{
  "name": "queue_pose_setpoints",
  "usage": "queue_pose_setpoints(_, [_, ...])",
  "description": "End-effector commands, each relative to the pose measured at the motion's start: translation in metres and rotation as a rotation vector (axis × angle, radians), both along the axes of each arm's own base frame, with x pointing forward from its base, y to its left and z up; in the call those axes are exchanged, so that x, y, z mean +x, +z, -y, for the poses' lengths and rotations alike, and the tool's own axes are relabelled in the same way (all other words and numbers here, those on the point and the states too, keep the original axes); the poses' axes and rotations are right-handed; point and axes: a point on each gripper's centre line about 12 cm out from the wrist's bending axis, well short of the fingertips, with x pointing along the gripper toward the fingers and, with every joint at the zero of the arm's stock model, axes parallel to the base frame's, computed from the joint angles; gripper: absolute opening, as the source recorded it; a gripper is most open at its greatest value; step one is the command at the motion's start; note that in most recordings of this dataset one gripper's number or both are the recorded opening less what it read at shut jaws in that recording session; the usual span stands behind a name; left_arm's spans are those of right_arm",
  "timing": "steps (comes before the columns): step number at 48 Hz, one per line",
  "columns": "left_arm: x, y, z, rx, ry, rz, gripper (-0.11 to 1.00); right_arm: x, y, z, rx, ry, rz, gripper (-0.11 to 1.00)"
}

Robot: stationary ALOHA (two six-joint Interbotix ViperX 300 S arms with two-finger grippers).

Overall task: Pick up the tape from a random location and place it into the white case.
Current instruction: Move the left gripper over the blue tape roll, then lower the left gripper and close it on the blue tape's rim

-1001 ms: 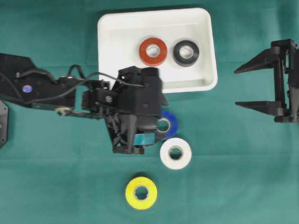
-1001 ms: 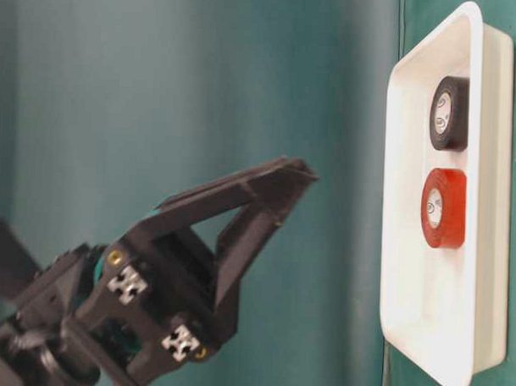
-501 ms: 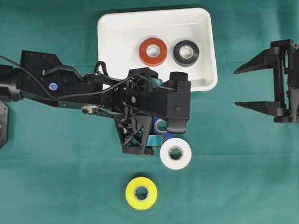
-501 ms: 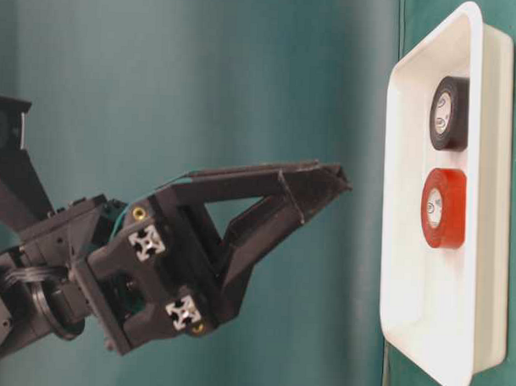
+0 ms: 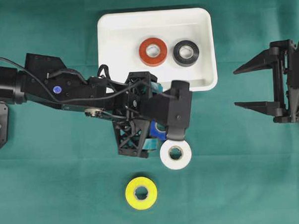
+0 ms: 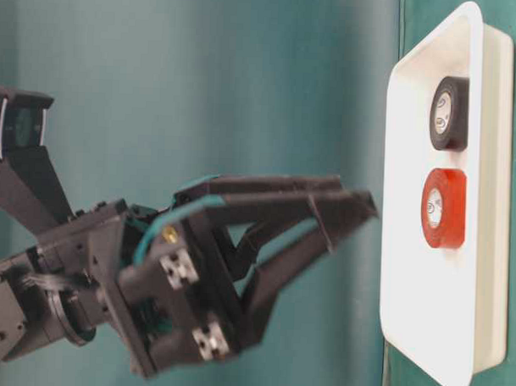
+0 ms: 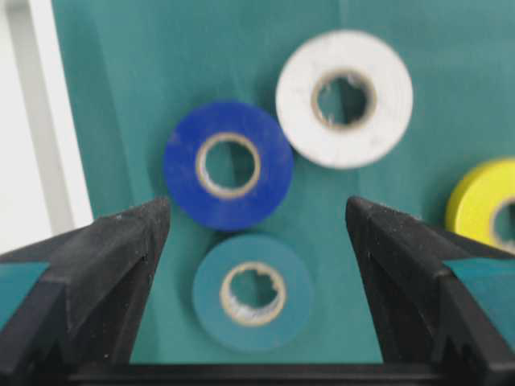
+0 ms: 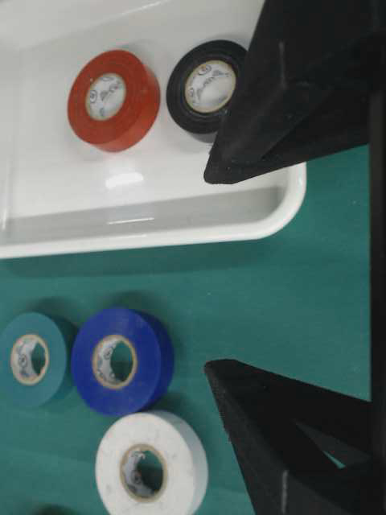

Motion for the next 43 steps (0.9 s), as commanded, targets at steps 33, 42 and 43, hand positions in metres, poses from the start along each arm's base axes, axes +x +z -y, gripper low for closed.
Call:
queue_pose_setpoints(33, [0.0092,0.0052,0.007,0.163,-0.284,0.003,0.83,0.0068,0.0061,0.0006,-0.002,0.001,0.013,0.88])
queue_pose_setpoints(42, [0.009,0.0051,0.0076,0.164,-0.285,0.002,0.84,0.0068,0.0061,0.0006,-0.002,0.001,0.013,0.88])
queue_pose_setpoints(43, [0.009,0.0051,0.0076,0.165,-0.286,0.002,0.84,0.0068,0.0061,0.0002,-0.002,0.003,0.013,0.88])
